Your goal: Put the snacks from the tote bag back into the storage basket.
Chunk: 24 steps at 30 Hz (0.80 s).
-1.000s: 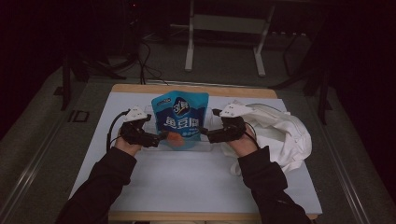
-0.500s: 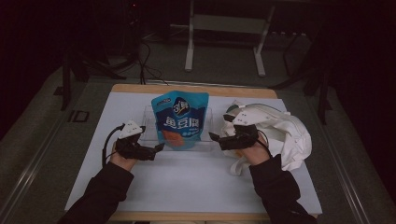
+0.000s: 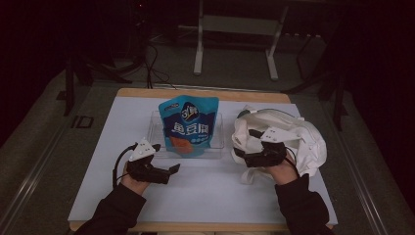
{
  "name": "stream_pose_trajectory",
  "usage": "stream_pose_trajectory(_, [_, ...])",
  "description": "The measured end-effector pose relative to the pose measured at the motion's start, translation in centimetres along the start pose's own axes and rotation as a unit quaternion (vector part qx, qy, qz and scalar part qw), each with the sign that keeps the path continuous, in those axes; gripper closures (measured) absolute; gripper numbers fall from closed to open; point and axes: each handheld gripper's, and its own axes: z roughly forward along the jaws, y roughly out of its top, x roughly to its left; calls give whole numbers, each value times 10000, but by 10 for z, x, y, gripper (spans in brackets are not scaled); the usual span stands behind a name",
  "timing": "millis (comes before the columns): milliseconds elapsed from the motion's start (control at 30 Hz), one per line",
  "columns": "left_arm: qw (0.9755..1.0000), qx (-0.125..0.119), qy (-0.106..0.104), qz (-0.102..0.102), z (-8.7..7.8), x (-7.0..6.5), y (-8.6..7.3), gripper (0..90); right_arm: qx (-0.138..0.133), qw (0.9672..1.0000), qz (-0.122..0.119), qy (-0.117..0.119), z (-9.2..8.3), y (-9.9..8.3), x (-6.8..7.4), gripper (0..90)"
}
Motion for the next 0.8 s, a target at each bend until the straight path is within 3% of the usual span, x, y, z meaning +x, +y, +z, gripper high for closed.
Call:
stream_pose_trajectory(267, [9994, 40, -256, 208, 3, -18, 0, 15, 161, 9998, -81, -86, -14, -22, 0, 145])
stream_pose_trajectory(600, [9975, 167, -531, 424, 11, -35, 1, 16, 30, 9999, -92, -137, -32, -37, 7, 146])
stream_pose_trajectory(800, [9962, 293, -617, 544, 19, -40, -3, 16, 105, 9996, -141, -214, -35, -46, 13, 146])
